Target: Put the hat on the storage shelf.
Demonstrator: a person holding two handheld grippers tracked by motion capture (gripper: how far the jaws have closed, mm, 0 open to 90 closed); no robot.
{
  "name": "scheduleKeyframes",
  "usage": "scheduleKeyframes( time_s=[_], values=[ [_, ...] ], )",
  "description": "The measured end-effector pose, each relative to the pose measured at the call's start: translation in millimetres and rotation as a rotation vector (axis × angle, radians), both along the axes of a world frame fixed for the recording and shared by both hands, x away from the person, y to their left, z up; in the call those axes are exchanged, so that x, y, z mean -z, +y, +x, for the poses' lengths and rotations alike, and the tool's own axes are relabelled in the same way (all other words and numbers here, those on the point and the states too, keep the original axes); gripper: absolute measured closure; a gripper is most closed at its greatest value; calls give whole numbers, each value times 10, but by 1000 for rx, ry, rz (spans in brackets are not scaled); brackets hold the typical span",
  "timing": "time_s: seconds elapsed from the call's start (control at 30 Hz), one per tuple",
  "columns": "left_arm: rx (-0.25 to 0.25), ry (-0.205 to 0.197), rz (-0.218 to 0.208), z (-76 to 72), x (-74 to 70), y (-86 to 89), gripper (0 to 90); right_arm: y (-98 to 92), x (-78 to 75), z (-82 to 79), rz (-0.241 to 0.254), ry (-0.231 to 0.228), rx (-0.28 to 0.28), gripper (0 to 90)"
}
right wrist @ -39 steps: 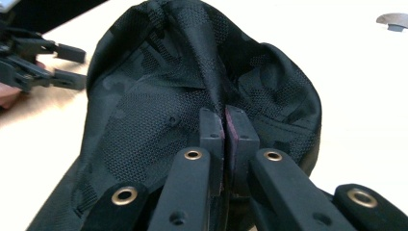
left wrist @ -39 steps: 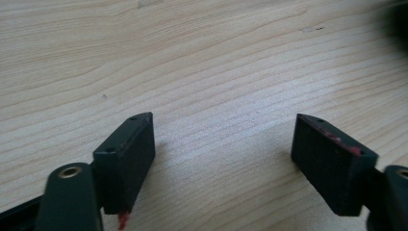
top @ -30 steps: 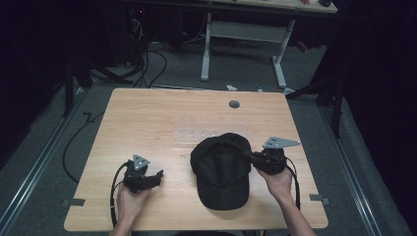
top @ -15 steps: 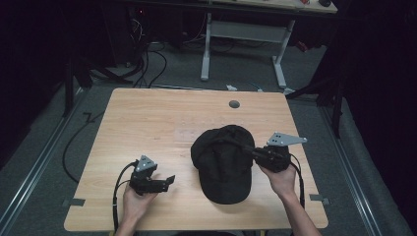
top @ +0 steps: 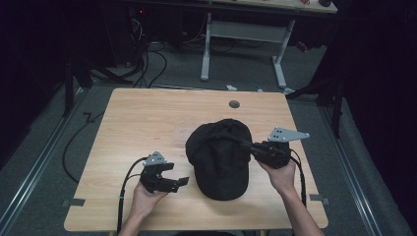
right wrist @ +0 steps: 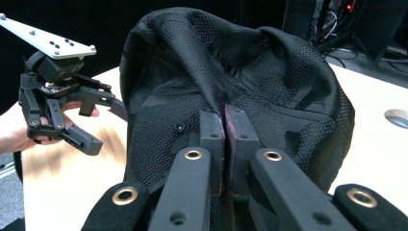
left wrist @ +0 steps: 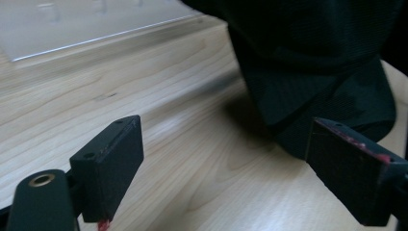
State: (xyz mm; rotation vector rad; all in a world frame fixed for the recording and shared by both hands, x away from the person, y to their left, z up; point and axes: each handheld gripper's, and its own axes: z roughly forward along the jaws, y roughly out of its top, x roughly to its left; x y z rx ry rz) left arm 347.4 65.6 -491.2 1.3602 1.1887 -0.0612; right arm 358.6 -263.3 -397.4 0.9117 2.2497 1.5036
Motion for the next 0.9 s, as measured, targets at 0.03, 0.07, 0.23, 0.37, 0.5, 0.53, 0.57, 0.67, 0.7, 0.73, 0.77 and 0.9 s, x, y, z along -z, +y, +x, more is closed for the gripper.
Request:
scheduleKeyframes(
  time_s=[0.03, 0.07, 0.23, 0.37, 0.5, 0.53, 0.57, 0.67, 0.7, 0.73, 0.77, 0.9],
  values=[
    [16, 1, -2, -3, -21, -18, 134, 5, -7, -1, 0, -3, -1, 877],
    [21, 4, -9, -4, -36, -31, 133, 12, -13, -2, 5, -8, -6, 877],
    [64, 10, -38, 3, -104, -86, 127, 43, -12, 0, 15, -11, -27, 877],
    [98, 21, -59, 37, -133, -154, 98, 69, -19, 0, 21, -20, -49, 877],
    [111, 37, -58, 60, -125, -194, 94, 75, -34, -6, 26, -25, -62, 877],
    [115, 39, -60, 61, -128, -205, 90, 76, -47, -13, 28, -29, -70, 877],
    [126, 39, -61, 60, -131, -217, 90, 76, -47, -13, 28, -29, -70, 877],
    [152, 45, -74, 55, -146, -240, 85, 73, -65, -19, 38, -38, -81, 876],
    [157, 46, -77, 54, -151, -246, 84, 73, -69, -21, 43, -39, -84, 876],
    [163, 48, -81, 54, -154, -251, 84, 72, -76, -22, 48, -42, -88, 876],
    [167, 51, -84, 54, -157, -254, 85, 70, -84, -23, 52, -44, -94, 877],
    [184, 62, -101, 51, -173, -272, 102, 79, -104, -19, 68, -50, -117, 876]
  ],
)
